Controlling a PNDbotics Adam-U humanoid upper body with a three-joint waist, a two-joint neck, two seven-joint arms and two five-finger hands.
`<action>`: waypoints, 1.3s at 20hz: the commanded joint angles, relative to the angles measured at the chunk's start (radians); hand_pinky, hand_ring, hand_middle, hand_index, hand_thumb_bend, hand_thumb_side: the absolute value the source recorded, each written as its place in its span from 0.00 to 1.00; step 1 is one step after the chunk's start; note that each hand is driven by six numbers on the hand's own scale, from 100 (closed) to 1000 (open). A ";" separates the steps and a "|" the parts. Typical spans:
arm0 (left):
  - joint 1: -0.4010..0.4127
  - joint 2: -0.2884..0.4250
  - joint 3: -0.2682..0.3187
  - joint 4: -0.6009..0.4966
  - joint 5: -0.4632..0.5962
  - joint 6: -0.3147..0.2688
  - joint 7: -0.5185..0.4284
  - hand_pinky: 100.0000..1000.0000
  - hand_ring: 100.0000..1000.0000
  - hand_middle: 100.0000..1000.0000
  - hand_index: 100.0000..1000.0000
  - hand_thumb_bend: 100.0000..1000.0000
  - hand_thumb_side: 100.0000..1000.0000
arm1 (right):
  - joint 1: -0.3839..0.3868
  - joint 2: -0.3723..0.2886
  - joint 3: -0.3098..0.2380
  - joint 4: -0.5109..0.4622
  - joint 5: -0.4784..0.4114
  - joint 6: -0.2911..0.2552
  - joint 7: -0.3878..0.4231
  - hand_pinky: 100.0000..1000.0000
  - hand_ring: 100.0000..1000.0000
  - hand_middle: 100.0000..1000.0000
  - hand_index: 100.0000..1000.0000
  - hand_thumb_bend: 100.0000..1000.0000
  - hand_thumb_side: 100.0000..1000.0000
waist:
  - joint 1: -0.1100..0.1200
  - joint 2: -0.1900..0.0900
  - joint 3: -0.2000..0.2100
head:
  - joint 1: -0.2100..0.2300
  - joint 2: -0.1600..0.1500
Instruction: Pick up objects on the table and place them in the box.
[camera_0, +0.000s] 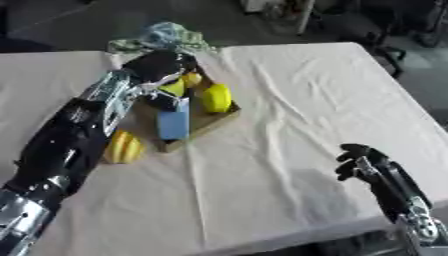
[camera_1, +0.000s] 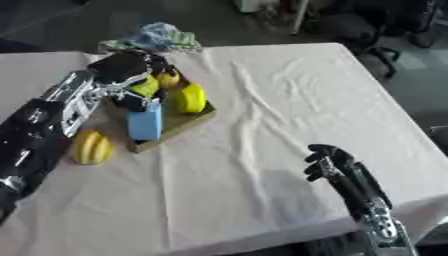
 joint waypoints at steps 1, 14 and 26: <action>-0.020 0.045 0.021 -0.067 0.046 0.009 -0.008 0.67 0.60 0.64 0.80 0.00 0.25 | -0.009 -0.013 -0.009 -0.012 0.005 0.000 -0.003 0.47 0.51 0.54 0.74 0.00 0.62 | 0.011 -0.010 0.005 | -0.008 -0.003; 0.094 0.335 -0.032 -0.392 0.253 -0.018 -0.074 0.69 0.63 0.64 0.81 0.00 0.24 | -0.015 -0.044 -0.030 -0.018 0.021 -0.001 -0.023 0.47 0.51 0.54 0.74 0.00 0.61 | 0.056 -0.011 0.058 | -0.060 -0.003; 0.191 0.484 -0.220 -0.381 0.290 -0.083 -0.287 0.73 0.71 0.74 0.84 0.19 0.39 | -0.019 -0.049 -0.028 -0.018 0.025 -0.002 -0.021 0.47 0.51 0.54 0.74 0.00 0.60 | 0.061 -0.013 0.048 | -0.052 -0.003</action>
